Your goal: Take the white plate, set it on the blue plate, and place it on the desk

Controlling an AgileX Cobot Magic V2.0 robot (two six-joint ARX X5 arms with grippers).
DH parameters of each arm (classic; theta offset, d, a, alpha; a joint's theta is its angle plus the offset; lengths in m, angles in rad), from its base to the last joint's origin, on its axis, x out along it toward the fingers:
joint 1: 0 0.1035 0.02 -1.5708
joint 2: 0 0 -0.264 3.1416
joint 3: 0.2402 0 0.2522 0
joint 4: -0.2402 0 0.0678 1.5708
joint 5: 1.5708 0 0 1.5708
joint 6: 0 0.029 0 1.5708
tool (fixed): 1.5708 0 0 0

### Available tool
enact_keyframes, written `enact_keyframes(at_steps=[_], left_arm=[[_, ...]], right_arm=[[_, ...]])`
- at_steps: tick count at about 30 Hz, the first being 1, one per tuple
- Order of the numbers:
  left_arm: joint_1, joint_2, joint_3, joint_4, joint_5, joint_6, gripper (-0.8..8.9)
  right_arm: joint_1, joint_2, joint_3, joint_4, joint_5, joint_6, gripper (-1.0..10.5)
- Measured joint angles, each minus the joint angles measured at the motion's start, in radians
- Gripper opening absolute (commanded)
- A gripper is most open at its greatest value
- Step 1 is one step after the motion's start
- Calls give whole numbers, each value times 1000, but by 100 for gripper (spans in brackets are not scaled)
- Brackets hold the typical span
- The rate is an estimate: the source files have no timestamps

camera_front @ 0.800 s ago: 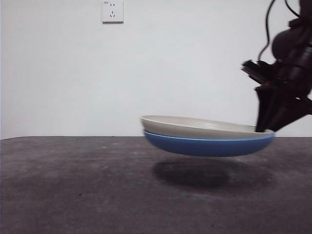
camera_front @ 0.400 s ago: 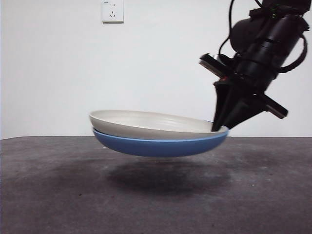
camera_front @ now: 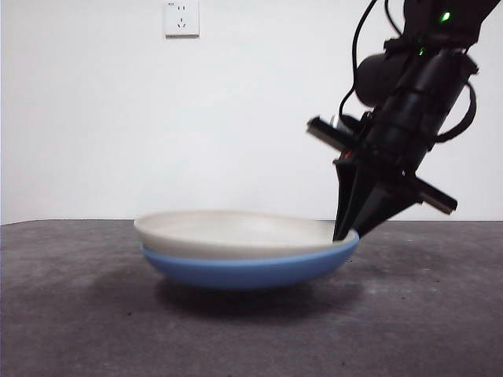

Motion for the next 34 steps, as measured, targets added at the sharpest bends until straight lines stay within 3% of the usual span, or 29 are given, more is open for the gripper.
enact_keyframes(at_steps=[15, 22, 27, 31, 34], left_arm=[[0, 0, 0, 0, 0, -15, 635], [0, 0, 0, 0, 0, -15, 635], [0, 0, 0, 0, 0, -15, 635], [0, 0, 0, 0, 0, -15, 635], [0, 0, 0, 0, 0, -15, 635]], right_arm=[[3, 85, 3, 27, -6, 2, 32], [3, 85, 3, 26, 23, -9, 342], [-12, 45, 3, 0, 51, -16, 474], [-40, -69, 3, -61, 62, -39, 575], [-49, -171, 4, -142, 115, -68, 612]])
